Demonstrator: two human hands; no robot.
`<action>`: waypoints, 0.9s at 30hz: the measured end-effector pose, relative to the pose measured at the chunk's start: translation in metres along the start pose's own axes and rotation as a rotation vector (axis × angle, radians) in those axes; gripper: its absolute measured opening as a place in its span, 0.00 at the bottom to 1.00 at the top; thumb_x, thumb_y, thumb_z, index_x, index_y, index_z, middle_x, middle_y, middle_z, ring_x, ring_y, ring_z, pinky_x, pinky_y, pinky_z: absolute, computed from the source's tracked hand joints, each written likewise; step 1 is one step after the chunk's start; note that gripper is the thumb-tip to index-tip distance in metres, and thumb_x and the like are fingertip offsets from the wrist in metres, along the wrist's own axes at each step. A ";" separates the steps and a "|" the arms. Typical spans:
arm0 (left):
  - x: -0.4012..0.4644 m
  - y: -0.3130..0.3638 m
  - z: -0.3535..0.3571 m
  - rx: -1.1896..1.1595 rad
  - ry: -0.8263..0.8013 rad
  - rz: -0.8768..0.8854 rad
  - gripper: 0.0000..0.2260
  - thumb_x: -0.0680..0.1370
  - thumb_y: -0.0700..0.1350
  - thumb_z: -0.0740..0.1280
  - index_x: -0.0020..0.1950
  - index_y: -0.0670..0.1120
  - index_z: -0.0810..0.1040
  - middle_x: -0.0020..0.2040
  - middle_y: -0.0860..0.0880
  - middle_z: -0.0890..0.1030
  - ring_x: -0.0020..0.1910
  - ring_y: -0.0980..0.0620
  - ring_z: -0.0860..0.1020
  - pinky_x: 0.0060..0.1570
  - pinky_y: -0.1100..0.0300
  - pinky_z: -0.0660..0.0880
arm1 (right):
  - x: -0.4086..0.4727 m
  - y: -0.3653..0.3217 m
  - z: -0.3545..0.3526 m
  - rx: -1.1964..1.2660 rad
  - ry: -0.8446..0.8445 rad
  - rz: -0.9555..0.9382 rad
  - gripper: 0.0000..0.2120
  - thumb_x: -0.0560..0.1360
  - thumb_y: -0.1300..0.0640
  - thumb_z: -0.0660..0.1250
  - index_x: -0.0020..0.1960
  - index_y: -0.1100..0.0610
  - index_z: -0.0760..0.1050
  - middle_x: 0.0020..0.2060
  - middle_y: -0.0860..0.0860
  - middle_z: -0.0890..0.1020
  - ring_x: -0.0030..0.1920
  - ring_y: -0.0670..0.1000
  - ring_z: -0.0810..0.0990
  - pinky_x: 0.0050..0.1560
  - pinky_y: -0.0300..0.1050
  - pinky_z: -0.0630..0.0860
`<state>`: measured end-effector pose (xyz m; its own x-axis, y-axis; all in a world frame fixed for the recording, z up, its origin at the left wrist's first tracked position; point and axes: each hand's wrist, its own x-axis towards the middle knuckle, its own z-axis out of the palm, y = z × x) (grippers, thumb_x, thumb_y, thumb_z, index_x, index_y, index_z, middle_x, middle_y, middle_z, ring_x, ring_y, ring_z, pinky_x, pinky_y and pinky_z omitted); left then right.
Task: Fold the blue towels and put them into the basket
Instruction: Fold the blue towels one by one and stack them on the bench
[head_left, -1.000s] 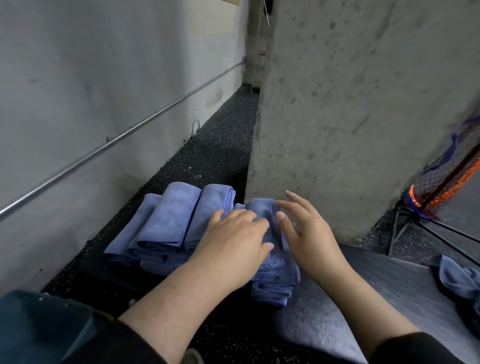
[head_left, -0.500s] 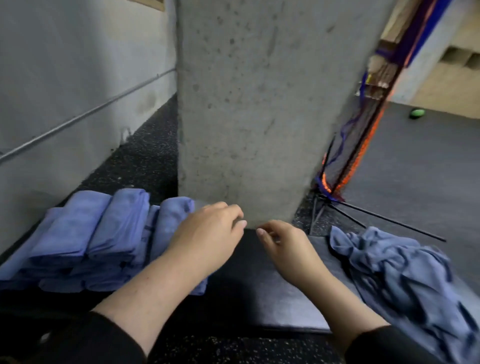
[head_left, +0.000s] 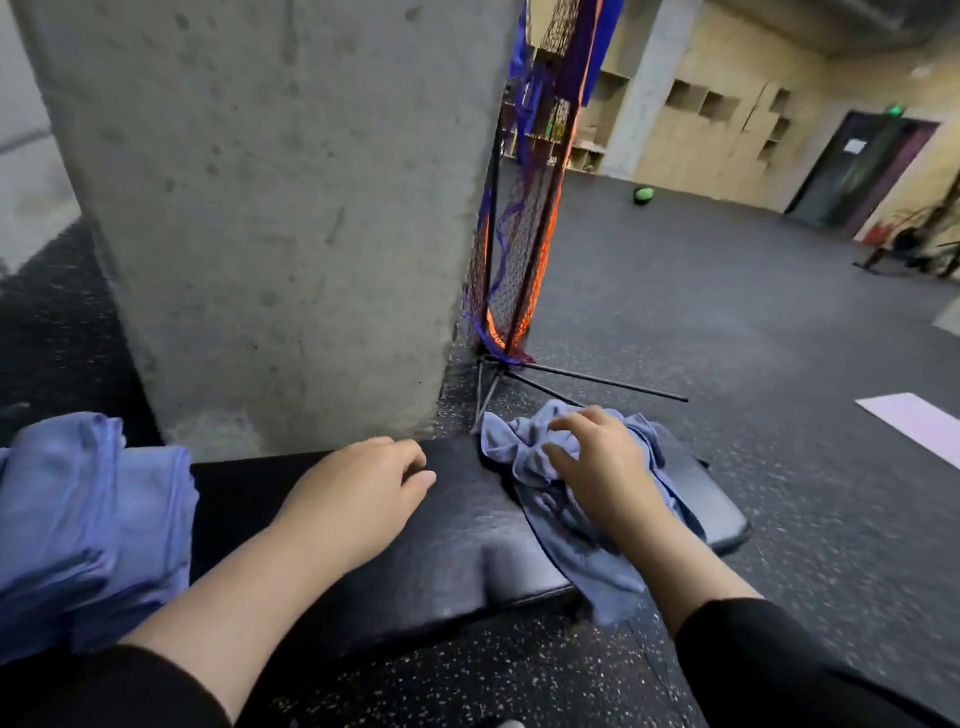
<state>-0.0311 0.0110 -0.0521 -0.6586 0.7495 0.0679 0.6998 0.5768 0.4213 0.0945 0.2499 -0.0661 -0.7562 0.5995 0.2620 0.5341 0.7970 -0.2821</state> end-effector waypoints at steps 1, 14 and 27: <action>0.003 0.003 0.004 0.000 -0.008 0.003 0.10 0.83 0.58 0.59 0.55 0.56 0.77 0.48 0.56 0.77 0.50 0.53 0.76 0.52 0.53 0.75 | 0.003 0.015 0.000 -0.045 0.008 0.057 0.13 0.76 0.50 0.69 0.60 0.50 0.80 0.59 0.52 0.78 0.61 0.59 0.75 0.57 0.55 0.73; 0.030 0.022 0.043 0.032 -0.101 0.016 0.12 0.83 0.60 0.58 0.60 0.58 0.76 0.52 0.58 0.77 0.53 0.55 0.76 0.55 0.55 0.75 | 0.019 0.094 0.027 -0.136 -0.015 0.474 0.11 0.78 0.46 0.64 0.56 0.50 0.78 0.62 0.54 0.73 0.64 0.60 0.70 0.60 0.58 0.69; 0.030 0.031 0.044 -0.034 -0.069 0.015 0.11 0.82 0.58 0.61 0.59 0.57 0.78 0.49 0.58 0.77 0.51 0.57 0.76 0.54 0.56 0.75 | 0.027 0.101 0.004 0.435 0.324 0.408 0.07 0.80 0.54 0.66 0.46 0.56 0.76 0.41 0.53 0.80 0.44 0.55 0.77 0.43 0.45 0.69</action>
<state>-0.0170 0.0656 -0.0764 -0.6264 0.7794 0.0123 0.6989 0.5547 0.4515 0.1264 0.3465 -0.0914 -0.3386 0.8918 0.2999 0.5011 0.4407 -0.7448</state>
